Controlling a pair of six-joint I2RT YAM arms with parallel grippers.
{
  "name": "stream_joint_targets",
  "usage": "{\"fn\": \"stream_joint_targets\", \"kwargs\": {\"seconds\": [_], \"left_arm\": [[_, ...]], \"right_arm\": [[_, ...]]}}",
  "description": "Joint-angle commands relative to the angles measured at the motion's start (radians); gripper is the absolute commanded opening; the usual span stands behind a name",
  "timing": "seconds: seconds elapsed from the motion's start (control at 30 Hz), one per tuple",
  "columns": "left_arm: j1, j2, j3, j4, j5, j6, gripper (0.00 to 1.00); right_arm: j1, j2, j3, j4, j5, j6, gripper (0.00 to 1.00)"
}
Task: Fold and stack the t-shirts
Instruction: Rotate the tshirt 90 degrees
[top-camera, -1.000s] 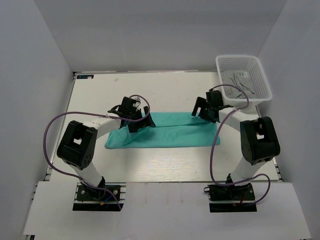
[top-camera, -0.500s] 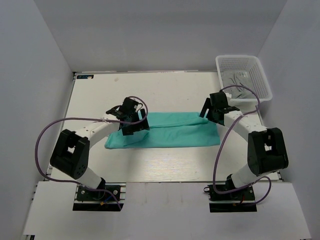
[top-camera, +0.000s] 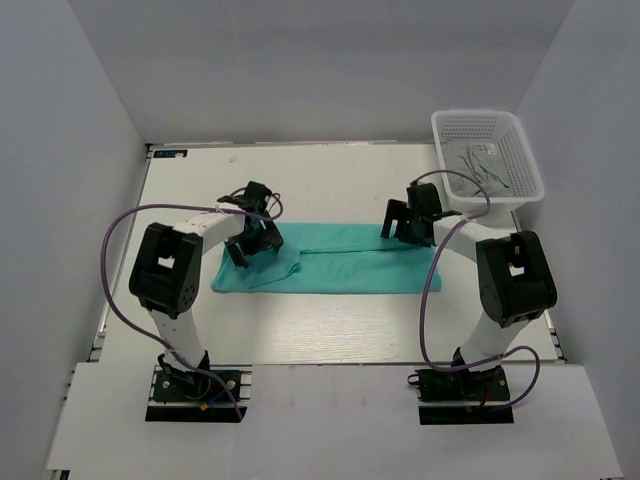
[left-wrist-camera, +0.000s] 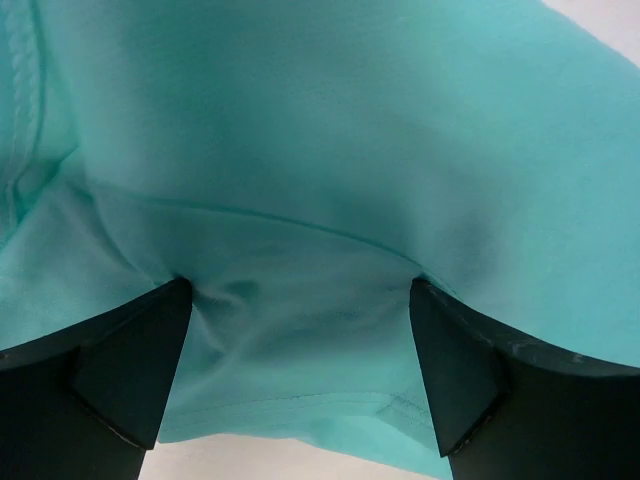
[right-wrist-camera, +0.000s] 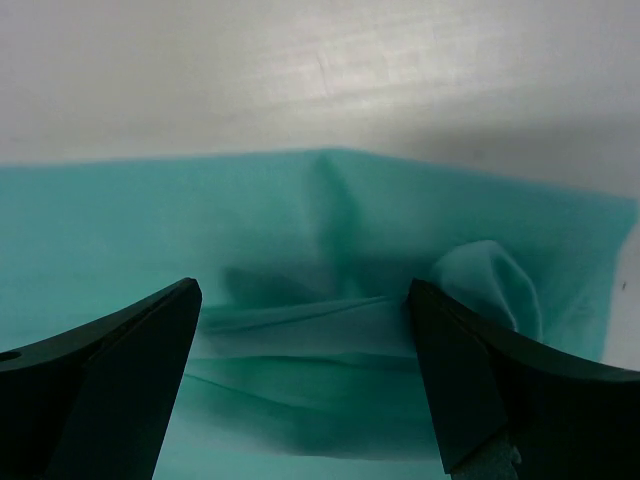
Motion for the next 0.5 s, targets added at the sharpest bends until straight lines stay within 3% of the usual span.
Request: {"fn": "stream_joint_targets", "kwargs": {"seconds": [0.0, 0.13, 0.27, 0.37, 0.47], "left_arm": [[0.010, 0.106, 0.061, 0.073, 0.071, 0.007, 1.00], [0.019, 0.285, 0.262, 0.069, 0.059, 0.053, 0.98], [-0.013, 0.478, 0.626, 0.136, 0.121, 0.145, 1.00], [-0.025, 0.646, 0.847, 0.240, 0.318, 0.211, 1.00], [-0.045, 0.834, 1.072, 0.418, 0.611, 0.221, 1.00]], "right_arm": [[0.011, -0.020, -0.102, 0.018, -0.052, 0.034, 0.90], [0.049, -0.107, -0.294, 0.002, -0.135, 0.051, 0.90], [0.138, -0.237, -0.444, -0.015, -0.293, 0.069, 0.90], [0.239, -0.396, -0.509, -0.147, -0.259, 0.061, 0.90], [0.311, -0.469, -0.549, -0.196, -0.401, 0.028, 0.90]]}}
